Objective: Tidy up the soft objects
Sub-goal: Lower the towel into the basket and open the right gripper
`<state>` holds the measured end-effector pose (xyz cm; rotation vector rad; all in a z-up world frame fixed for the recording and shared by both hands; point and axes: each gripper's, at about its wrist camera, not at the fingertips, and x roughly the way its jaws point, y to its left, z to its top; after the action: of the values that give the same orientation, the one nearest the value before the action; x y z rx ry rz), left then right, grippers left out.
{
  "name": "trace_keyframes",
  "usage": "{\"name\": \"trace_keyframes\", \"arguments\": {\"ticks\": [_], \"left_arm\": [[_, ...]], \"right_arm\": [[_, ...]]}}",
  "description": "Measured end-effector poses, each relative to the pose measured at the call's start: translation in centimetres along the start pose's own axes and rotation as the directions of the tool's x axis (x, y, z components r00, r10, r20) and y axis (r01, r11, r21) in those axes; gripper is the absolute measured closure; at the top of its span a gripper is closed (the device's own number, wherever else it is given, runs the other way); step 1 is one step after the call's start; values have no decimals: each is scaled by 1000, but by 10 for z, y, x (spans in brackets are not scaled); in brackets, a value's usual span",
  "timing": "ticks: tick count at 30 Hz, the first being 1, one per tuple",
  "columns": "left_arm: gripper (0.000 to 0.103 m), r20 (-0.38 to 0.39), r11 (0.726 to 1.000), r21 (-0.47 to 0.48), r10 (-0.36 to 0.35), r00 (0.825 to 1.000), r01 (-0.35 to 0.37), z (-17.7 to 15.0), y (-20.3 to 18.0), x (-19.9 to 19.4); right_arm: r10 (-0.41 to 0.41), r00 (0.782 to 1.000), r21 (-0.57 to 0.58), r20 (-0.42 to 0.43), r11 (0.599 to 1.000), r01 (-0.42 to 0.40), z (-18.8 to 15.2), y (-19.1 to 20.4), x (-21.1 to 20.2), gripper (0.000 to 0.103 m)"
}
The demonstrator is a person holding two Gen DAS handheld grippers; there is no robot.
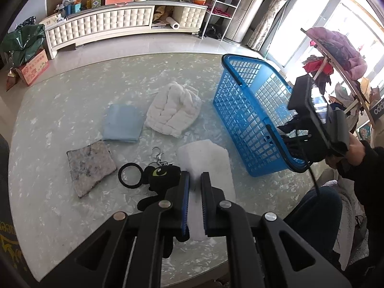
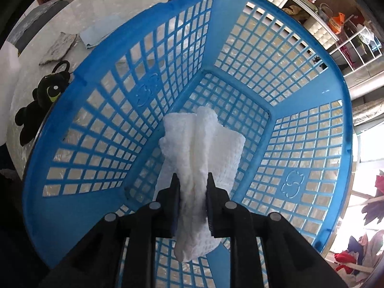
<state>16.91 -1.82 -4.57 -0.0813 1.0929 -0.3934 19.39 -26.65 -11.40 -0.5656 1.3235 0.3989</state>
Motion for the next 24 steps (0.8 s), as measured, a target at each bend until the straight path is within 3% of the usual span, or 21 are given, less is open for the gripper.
{"name": "trace_keyframes", "arguments": {"ticks": [10, 15, 19, 24], "left_arm": [[95, 13, 1000, 10, 3, 1000, -4, -4, -2, -4], [95, 23, 1000, 19, -12, 1000, 11, -2, -10, -7], [95, 41, 999, 40, -23, 999, 22, 2, -23, -15], [95, 47, 997, 66, -32, 998, 29, 11, -42, -21]], "right_arm": [[-73, 996, 85, 59, 994, 68, -1, 0, -31, 20], [-83, 992, 159, 99, 985, 67, -11, -7, -47, 18], [-109, 983, 212, 150, 974, 76, -27, -1, -70, 3], [-126, 973, 253, 194, 965, 75, -42, 0, -86, 3]]}}
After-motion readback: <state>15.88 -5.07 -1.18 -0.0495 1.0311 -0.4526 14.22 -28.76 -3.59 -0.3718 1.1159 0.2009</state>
